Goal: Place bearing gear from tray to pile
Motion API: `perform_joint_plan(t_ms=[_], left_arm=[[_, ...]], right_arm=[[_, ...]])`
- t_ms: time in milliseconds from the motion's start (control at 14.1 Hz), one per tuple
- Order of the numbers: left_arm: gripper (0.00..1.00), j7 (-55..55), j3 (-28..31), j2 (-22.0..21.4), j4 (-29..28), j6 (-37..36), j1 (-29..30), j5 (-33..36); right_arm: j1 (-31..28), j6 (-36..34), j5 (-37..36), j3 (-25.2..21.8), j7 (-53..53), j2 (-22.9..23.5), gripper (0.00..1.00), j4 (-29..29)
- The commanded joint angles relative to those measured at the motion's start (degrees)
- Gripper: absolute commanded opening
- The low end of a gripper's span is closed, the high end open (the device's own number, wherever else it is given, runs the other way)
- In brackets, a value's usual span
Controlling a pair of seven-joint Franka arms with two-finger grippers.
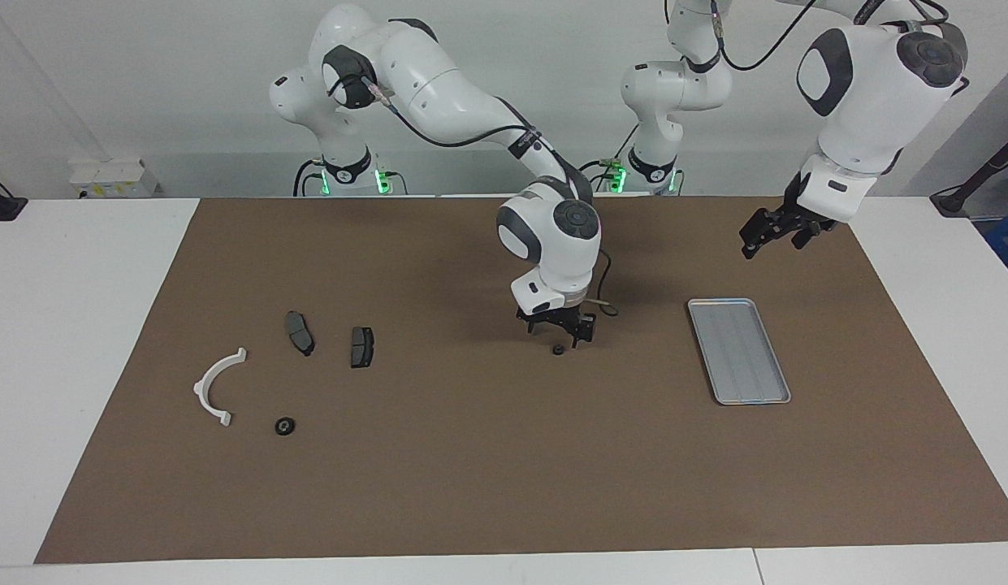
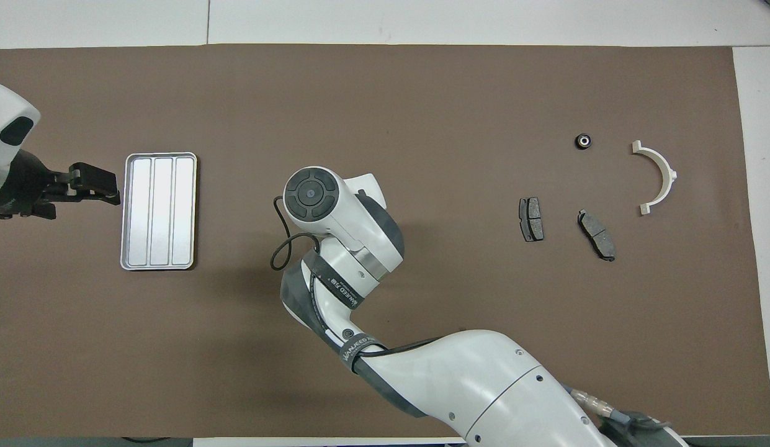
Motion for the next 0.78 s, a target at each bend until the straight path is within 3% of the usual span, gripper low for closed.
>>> perform_joint_plan(t_ms=[0,213,355,709], left_arm=[[1.00,0.90,-0.36,0.39,1.53,-1.66,0.56,0.40],[1.00,0.90,-0.19,0.39,1.44,-1.57,0.56,0.40],[1.00,0.90,-0.19,0.39,1.44,-1.66,0.56,0.40],[1.00,0.46,-0.10,0.30,1.36,-0.96,0.56,0.31]], right_arm=[[-0.36,0.20,-0.94,0.08,1.00,2.23,0.98,2.73],[-0.36,-0.07,-1.12,-0.10,1.00,3.20,0.90,4.23],[-0.36,-0.24,-1.12,-0.10,1.17,3.29,0.78,4.49],[-0.62,0.20,-1.03,-0.10,1.79,3.38,0.25,4.49]])
